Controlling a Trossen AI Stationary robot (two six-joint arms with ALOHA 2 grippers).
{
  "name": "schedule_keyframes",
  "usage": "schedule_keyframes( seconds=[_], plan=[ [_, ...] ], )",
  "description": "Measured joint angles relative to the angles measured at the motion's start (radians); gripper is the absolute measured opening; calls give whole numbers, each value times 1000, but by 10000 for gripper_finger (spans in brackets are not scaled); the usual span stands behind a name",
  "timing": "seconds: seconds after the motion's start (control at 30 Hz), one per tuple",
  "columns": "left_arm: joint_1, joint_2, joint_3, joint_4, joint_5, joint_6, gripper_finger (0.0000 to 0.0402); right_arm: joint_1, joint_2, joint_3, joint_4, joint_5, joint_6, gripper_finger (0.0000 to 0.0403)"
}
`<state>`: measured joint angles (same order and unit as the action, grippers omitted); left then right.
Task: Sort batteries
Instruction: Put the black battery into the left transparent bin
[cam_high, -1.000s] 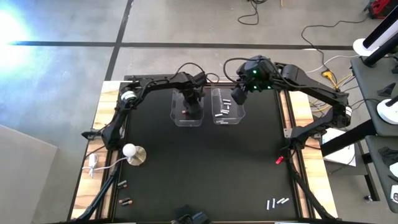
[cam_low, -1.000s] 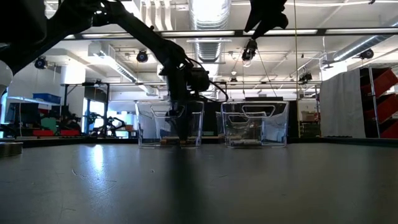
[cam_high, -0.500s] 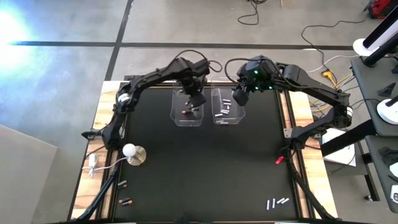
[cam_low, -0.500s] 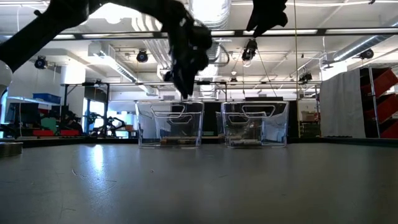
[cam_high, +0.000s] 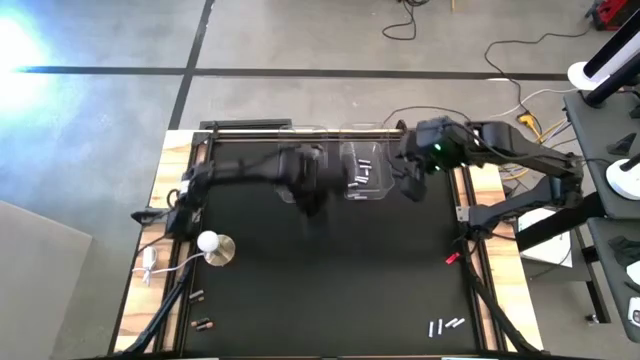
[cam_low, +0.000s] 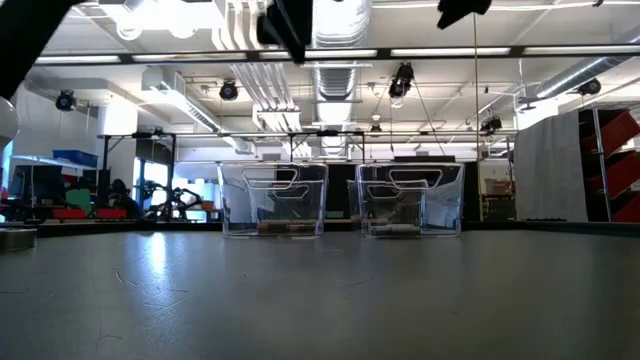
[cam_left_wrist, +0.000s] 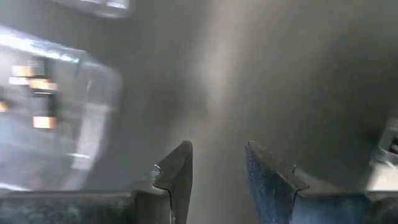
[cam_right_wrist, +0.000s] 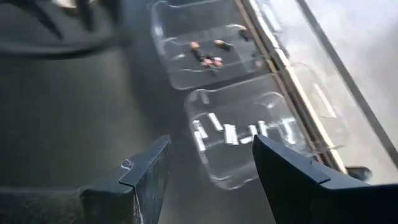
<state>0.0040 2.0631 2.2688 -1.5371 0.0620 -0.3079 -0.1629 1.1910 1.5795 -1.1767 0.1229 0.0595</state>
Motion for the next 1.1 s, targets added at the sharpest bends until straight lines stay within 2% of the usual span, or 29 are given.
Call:
schedule_keyframes(
  seconds=[0.2, 0.33, 0.5, 0.63, 0.83, 1.1],
  plan=[
    [-235, 1, -2, -3, -19, -262, 126, 168, -113, -136, 27, -1, 89, 219],
    [-346, 1, -6, -26, 62, -416, 139, 264, -196, -282, 136, 4, 198, 219],
    [-434, -2, -67, -34, 162, -524, 172, 360, -262, -444, 253, 8, 343, 219],
    [-485, -13, -206, -33, 254, -536, 200, 439, -265, -524, 319, 16, 450, 219],
    [-556, -55, -486, -14, 351, -531, 220, 550, -203, -559, 445, 98, 568, 219],
    [-679, -145, -791, 291, 455, -673, 221, 623, -46, -460, 474, 123, 622, 219]
  ],
)
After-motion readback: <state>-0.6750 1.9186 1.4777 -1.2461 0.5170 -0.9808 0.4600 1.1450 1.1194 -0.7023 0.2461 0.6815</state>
